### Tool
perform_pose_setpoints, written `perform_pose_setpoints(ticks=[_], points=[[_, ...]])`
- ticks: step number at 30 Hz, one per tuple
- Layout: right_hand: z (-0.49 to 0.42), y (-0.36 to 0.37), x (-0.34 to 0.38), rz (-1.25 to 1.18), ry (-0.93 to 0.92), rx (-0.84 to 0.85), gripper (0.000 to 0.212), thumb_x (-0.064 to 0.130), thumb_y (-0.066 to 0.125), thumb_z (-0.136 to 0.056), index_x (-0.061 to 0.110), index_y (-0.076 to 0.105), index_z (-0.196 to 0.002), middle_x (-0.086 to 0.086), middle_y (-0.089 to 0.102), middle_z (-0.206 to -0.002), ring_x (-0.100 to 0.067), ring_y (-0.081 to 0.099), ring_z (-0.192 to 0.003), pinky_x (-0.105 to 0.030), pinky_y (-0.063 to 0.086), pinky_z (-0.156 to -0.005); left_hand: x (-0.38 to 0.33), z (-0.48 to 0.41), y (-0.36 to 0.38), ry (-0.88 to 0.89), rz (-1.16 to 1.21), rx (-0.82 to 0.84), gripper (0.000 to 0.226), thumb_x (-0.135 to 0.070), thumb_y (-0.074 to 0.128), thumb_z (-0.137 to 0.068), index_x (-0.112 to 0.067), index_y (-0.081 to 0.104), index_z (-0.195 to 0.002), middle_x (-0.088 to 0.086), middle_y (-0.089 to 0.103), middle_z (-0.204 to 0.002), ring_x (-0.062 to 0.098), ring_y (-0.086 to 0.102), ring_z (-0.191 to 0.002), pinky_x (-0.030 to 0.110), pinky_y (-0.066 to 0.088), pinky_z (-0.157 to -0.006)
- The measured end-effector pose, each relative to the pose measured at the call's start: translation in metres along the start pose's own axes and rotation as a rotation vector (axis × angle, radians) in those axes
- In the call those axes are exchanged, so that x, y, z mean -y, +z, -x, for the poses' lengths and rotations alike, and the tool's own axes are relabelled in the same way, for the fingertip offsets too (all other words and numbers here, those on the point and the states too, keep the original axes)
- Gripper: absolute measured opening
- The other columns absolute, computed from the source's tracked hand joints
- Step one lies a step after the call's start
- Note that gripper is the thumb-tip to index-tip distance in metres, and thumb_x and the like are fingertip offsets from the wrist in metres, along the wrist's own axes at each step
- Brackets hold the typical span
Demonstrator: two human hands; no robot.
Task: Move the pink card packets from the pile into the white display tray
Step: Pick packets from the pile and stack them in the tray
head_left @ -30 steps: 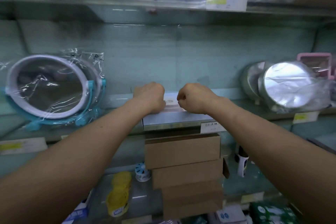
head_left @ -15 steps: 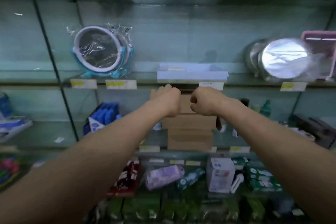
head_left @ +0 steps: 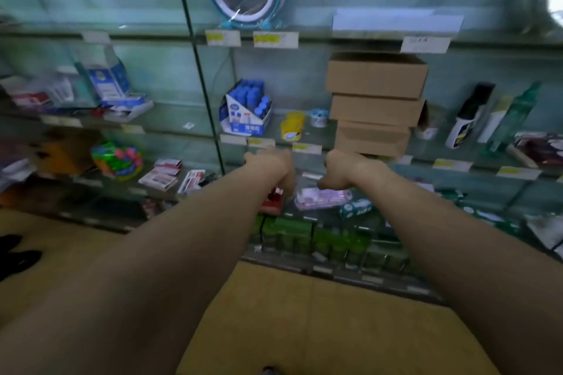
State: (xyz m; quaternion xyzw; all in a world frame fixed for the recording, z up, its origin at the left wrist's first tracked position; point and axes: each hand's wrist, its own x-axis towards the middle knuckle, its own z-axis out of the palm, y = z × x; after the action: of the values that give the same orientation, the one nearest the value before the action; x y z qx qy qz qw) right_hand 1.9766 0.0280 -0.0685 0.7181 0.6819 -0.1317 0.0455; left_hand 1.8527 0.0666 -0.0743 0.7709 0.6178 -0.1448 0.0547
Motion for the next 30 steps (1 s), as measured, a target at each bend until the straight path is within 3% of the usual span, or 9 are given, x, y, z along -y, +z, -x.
perform_pose_setpoints(ticks=[5,8,14,20,26,30], points=[[0.001,0.034,0.039,0.015,-0.077,0.088,0.037,0.029,0.058,-0.091,0.005,0.058,-0.119,-0.014,0.059,-0.124,-0.031,0.058,-0.11,-0.027,0.042,-0.078,0.035,-0.006,0.051,-0.071,0.024,0.124,0.097,-0.048,0.077,-0.052,-0.024,0.039,-0.138,0.013,0.045,-0.136,0.038,0.046,-0.123,0.054,0.04,-0.101],[-0.012,0.055,0.063,0.061,-0.124,0.121,0.038,0.033,0.057,-0.09,0.011,0.059,-0.121,-0.013,0.06,-0.124,-0.029,0.059,-0.109,-0.03,0.047,-0.085,0.061,-0.023,0.081,-0.104,0.042,0.164,0.112,-0.049,0.079,-0.043,-0.024,0.031,-0.141,0.009,0.043,-0.14,0.039,0.04,-0.128,0.057,0.037,-0.101],[-0.039,0.075,0.121,0.095,-0.17,0.14,0.038,0.025,0.059,-0.088,0.007,0.058,-0.122,-0.014,0.059,-0.126,-0.03,0.058,-0.11,-0.032,0.048,-0.086,0.122,0.012,0.087,-0.211,0.093,0.194,0.093,-0.038,0.079,-0.07,-0.018,0.026,-0.144,0.016,0.036,-0.143,0.039,0.04,-0.128,0.055,0.037,-0.102],[-0.064,0.097,0.192,0.113,-0.23,0.227,0.032,0.022,0.061,-0.088,0.005,0.058,-0.115,-0.014,0.06,-0.117,-0.029,0.058,-0.098,-0.028,0.045,-0.075,0.191,0.004,0.115,-0.277,0.104,0.238,0.097,-0.039,0.076,-0.075,-0.024,0.016,-0.15,0.016,0.024,-0.151,0.04,0.029,-0.136,0.056,0.027,-0.107],[-0.096,0.109,0.26,0.111,-0.237,0.268,0.024,0.02,0.059,-0.09,0.008,0.06,-0.11,-0.007,0.058,-0.096,-0.022,0.056,-0.084,-0.031,0.044,-0.067,0.264,-0.016,0.135,-0.273,0.115,0.241,0.1,-0.037,0.075,-0.077,-0.025,0.011,-0.152,0.016,0.028,-0.15,0.039,0.031,-0.135,0.059,0.023,-0.109],[-0.121,0.111,0.304,0.134,-0.234,0.257,0.029,0.022,0.059,-0.091,0.007,0.057,-0.116,-0.01,0.059,-0.106,-0.022,0.053,-0.087,-0.03,0.044,-0.07,0.311,-0.029,0.14,-0.265,0.157,0.226,0.096,-0.034,0.075,-0.078,-0.022,0.014,-0.151,0.017,0.028,-0.15,0.038,0.029,-0.137,0.059,0.019,-0.109]])
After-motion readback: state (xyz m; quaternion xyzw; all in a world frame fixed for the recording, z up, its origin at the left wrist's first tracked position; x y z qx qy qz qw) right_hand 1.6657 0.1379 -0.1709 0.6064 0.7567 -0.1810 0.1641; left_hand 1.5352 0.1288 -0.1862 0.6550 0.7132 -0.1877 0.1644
